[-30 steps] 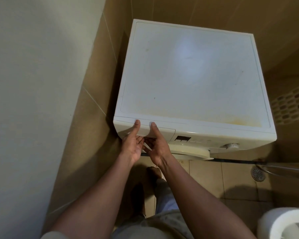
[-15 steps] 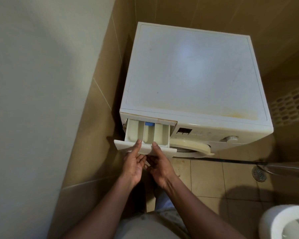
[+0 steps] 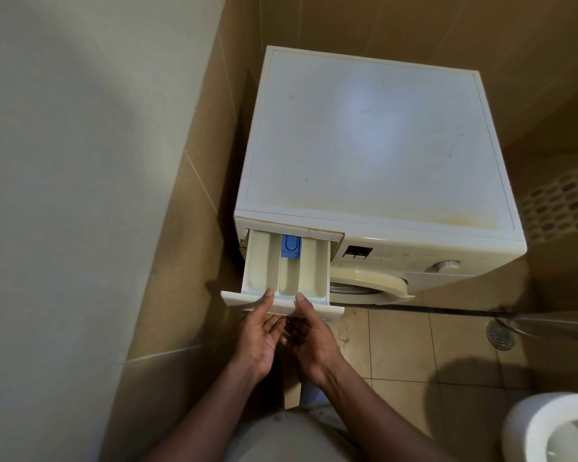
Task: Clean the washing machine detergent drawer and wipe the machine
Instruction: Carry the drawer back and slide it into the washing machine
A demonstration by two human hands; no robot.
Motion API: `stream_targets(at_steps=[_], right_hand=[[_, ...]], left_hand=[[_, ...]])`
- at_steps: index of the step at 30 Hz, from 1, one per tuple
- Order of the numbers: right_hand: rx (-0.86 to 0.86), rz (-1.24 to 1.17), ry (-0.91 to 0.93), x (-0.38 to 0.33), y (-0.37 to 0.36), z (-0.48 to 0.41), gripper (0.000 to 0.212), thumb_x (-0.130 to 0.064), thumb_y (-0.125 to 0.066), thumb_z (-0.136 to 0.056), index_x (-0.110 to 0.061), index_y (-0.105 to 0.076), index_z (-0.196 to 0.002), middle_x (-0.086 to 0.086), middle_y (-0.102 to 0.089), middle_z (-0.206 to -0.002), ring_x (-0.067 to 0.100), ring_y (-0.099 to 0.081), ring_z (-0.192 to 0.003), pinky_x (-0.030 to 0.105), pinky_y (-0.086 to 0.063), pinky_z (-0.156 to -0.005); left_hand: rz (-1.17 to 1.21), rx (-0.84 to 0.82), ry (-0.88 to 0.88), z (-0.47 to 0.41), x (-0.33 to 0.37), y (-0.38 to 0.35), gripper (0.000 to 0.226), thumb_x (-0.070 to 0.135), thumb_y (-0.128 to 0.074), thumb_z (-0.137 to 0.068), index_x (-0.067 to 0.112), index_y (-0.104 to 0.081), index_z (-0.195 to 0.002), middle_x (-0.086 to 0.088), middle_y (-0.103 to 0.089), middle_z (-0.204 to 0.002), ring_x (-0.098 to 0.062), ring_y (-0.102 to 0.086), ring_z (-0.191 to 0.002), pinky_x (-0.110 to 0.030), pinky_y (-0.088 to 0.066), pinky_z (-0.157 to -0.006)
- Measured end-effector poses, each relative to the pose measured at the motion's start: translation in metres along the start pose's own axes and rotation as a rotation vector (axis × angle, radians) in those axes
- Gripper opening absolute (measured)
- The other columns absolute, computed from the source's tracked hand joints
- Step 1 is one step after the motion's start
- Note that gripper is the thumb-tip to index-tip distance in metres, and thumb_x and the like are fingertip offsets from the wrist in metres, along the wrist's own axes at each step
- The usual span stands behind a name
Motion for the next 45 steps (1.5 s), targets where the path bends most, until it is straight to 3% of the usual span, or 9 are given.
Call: stream_targets(at_steps=[5, 8, 13, 17, 24, 27, 34, 41, 45], right_hand=[[-0.007, -0.017, 0.008, -0.017, -0.012, -0.008, 0.054, -0.041, -0.076, -0.078, -0.004, -0.067, -0.116, 0.019, -0.072, -0.108, 0.032, -0.065, -0.102, 0.045, -0.046, -0.088], [-0.014, 0.006, 0.010, -0.035, -0.023, -0.021, 0.049, -0.047, -0.077, -0.075, -0.008, -0.071, -0.105, 0.017, -0.071, -0.100, 0.028, -0.065, -0.094, 0.042, -0.045, -0.086], [-0.050, 0.023, -0.004, -0.071, -0.041, -0.046, 0.042, -0.049, -0.071, -0.082, -0.012, -0.069, -0.102, 0.008, -0.071, -0.085, 0.019, -0.064, -0.081, 0.033, -0.048, -0.072], [-0.040, 0.024, 0.009, -0.091, -0.049, -0.063, 0.047, -0.047, -0.073, -0.079, -0.012, -0.067, -0.110, 0.007, -0.068, -0.083, 0.018, -0.061, -0.078, 0.033, -0.043, -0.069], [0.014, 0.040, -0.022, -0.101, -0.048, -0.084, 0.072, -0.053, -0.083, -0.063, -0.005, -0.067, -0.115, 0.011, -0.069, -0.098, 0.021, -0.067, -0.089, 0.036, -0.053, -0.078], [0.018, 0.045, -0.032, -0.100, -0.046, -0.090, 0.080, -0.054, -0.085, -0.057, -0.006, -0.065, -0.118, 0.015, -0.070, -0.113, 0.025, -0.068, -0.105, 0.044, -0.054, -0.092], [0.004, 0.055, -0.006, -0.101, -0.049, -0.080, 0.068, -0.053, -0.081, -0.067, -0.008, -0.066, -0.115, 0.014, -0.072, -0.111, 0.023, -0.069, -0.103, 0.039, -0.055, -0.081], [-0.036, 0.072, 0.027, -0.079, -0.038, -0.057, 0.047, -0.048, -0.075, -0.078, -0.012, -0.069, -0.107, 0.009, -0.075, -0.098, 0.024, -0.069, -0.103, 0.049, -0.048, -0.101], [-0.022, 0.145, -0.020, -0.051, -0.024, -0.039, 0.067, -0.060, -0.078, -0.065, -0.011, -0.072, -0.111, 0.011, -0.075, -0.107, 0.022, -0.067, -0.106, 0.045, -0.046, -0.100]], left_hand=[[-0.055, 0.001, -0.038, -0.013, 0.012, -0.011, 0.059, 0.030, -0.077, -0.073, 0.004, -0.061, -0.124, -0.025, -0.067, -0.125, -0.033, -0.066, -0.115, -0.042, -0.051, -0.103], [-0.087, 0.000, -0.064, -0.028, 0.024, -0.026, 0.064, 0.033, -0.078, -0.076, 0.003, -0.058, -0.129, -0.025, -0.065, -0.126, -0.035, -0.063, -0.120, -0.044, -0.047, -0.109], [-0.123, -0.025, -0.082, -0.051, 0.048, -0.060, 0.050, 0.032, -0.073, -0.087, 0.006, -0.059, -0.127, -0.019, -0.069, -0.112, -0.030, -0.065, -0.108, -0.040, -0.050, -0.105], [-0.073, -0.024, -0.094, -0.067, 0.061, -0.079, 0.039, 0.029, -0.074, -0.088, 0.011, -0.062, -0.121, -0.021, -0.067, -0.126, -0.031, -0.066, -0.112, -0.043, -0.051, -0.104], [-0.079, -0.009, -0.103, -0.079, 0.070, -0.091, 0.021, 0.027, -0.072, -0.091, 0.017, -0.065, -0.108, -0.020, -0.066, -0.129, -0.034, -0.064, -0.118, -0.047, -0.048, -0.107], [-0.105, -0.026, -0.110, -0.081, 0.071, -0.092, 0.019, 0.027, -0.070, -0.092, 0.017, -0.064, -0.108, -0.020, -0.066, -0.129, -0.033, -0.064, -0.118, -0.047, -0.048, -0.107], [-0.101, -0.049, -0.129, -0.079, 0.071, -0.091, 0.028, 0.029, -0.072, -0.091, 0.016, -0.064, -0.114, -0.020, -0.067, -0.128, -0.033, -0.064, -0.119, -0.047, -0.048, -0.108], [-0.089, -0.042, -0.158, -0.061, 0.052, -0.069, 0.057, 0.032, -0.074, -0.085, 0.009, -0.055, -0.135, -0.020, -0.066, -0.129, -0.031, -0.065, -0.117, -0.044, -0.052, -0.104], [-0.096, -0.020, -0.139, -0.041, 0.034, -0.044, 0.054, 0.028, -0.069, -0.091, 0.002, -0.053, -0.136, -0.024, -0.065, -0.129, -0.032, -0.065, -0.117, -0.043, -0.052, -0.102]])
Point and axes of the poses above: each hand's wrist, its own z-axis away from the middle knuckle, its own y-axis out of the back of the hand, x = y × z, the point moved 4 cm from there along -z, towards the middle knuckle
